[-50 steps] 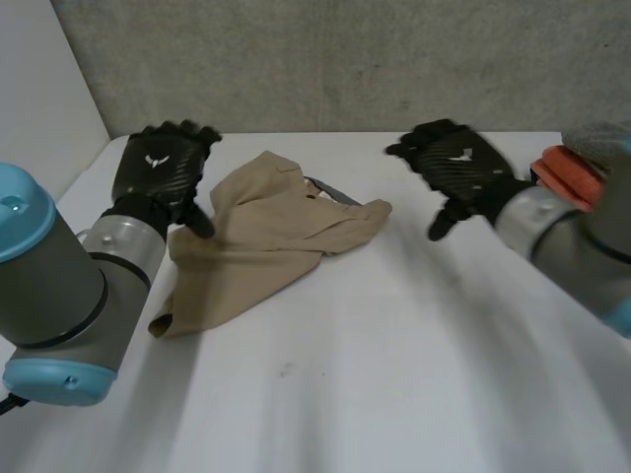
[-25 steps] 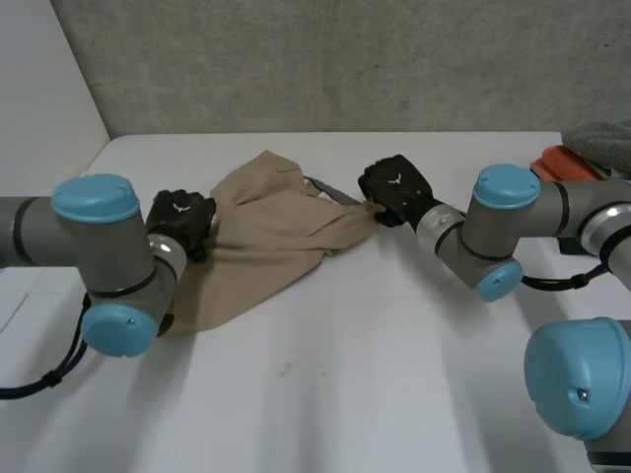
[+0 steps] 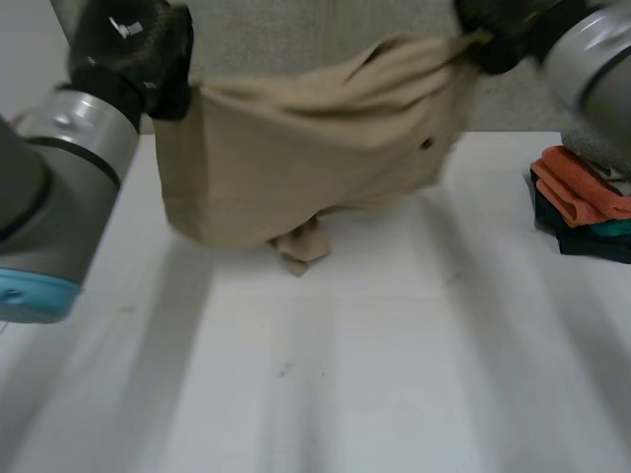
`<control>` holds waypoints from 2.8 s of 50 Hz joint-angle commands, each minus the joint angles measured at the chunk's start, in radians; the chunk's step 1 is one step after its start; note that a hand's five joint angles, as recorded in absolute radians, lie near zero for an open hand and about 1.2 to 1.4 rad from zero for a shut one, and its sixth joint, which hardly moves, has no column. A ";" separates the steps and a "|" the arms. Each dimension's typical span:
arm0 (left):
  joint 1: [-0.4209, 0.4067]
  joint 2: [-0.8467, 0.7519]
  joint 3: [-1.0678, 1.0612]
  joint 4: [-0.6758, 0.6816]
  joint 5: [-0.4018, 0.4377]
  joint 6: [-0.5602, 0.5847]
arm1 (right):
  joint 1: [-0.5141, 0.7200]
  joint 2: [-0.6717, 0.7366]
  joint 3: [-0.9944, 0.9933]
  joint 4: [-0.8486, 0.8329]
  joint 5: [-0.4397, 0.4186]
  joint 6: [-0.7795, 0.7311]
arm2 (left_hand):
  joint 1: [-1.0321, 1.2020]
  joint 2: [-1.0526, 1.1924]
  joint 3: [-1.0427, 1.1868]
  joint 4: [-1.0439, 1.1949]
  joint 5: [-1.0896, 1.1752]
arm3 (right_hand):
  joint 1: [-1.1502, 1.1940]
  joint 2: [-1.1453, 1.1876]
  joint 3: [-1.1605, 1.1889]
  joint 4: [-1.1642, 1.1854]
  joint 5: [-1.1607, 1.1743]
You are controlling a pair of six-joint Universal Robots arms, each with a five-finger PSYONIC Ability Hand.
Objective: Fold the laundry.
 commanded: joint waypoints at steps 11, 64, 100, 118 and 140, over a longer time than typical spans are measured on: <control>0.017 -0.118 -0.098 0.001 0.065 -0.009 | -0.024 0.002 0.123 0.224 0.050 -0.047 | 0.238 0.199 0.204 0.199 0.245 | 0.298 0.236 0.211 0.200 0.250; -0.074 -0.016 -0.616 0.221 0.017 0.108 | 0.023 0.018 0.681 -0.123 0.201 -0.180 | 0.238 0.199 0.204 0.199 0.245 | 0.298 0.236 0.211 0.200 0.250; -0.022 -0.247 -0.192 0.136 0.239 0.146 | -0.030 -0.225 1.110 -0.103 0.202 -0.388 | -0.719 -0.758 -0.753 -0.758 -0.712 | 0.298 0.236 0.211 0.200 0.250; 0.063 -0.929 0.553 -0.084 0.347 0.579 | -0.036 -0.214 1.119 -0.148 0.202 -0.346 | 0.105 0.066 0.071 0.066 0.112 | 0.298 0.236 0.211 0.200 0.250; 0.040 -0.649 0.129 -0.067 0.043 0.419 | -0.032 -0.215 1.123 -0.154 0.202 -0.334 | 0.040 0.001 0.006 0.001 0.047 | 0.298 0.236 0.211 0.200 0.250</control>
